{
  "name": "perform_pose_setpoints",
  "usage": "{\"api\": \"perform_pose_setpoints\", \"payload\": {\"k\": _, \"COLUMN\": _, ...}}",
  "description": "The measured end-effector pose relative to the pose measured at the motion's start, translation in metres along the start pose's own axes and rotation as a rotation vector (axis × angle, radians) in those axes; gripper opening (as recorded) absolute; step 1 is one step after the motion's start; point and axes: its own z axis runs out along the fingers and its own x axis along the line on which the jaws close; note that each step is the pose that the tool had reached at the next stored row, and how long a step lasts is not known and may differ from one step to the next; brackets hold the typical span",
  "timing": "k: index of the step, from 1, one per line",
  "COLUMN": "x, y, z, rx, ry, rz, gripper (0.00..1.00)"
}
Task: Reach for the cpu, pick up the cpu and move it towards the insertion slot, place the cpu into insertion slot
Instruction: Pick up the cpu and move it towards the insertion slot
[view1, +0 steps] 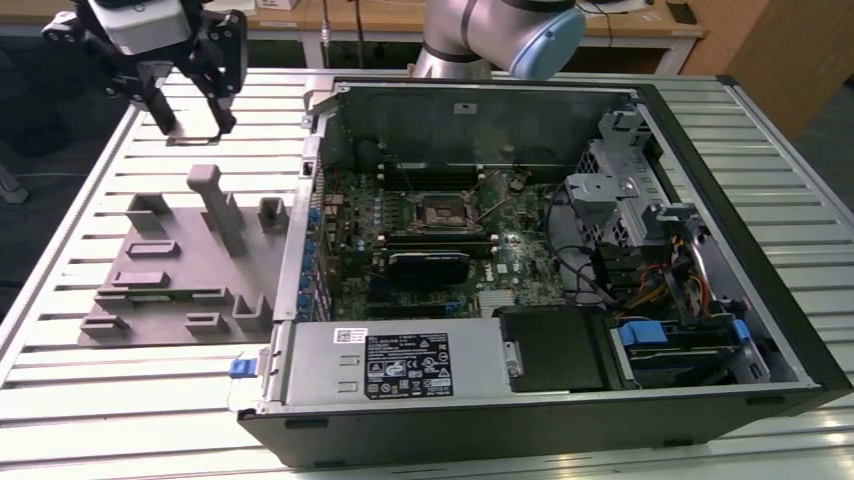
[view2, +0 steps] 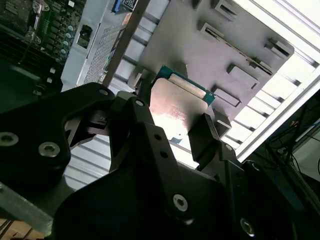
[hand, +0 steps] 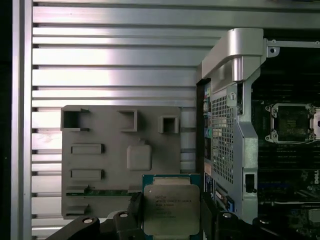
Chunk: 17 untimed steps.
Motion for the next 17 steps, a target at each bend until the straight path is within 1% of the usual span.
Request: {"api": "perform_pose_setpoints", "payload": {"k": 17, "x": -0.0382, "y": 0.0008, "z": 0.0018, "rx": 0.0000, "ry": 0.0009, "rz": 0.000, "gripper": 0.54}}
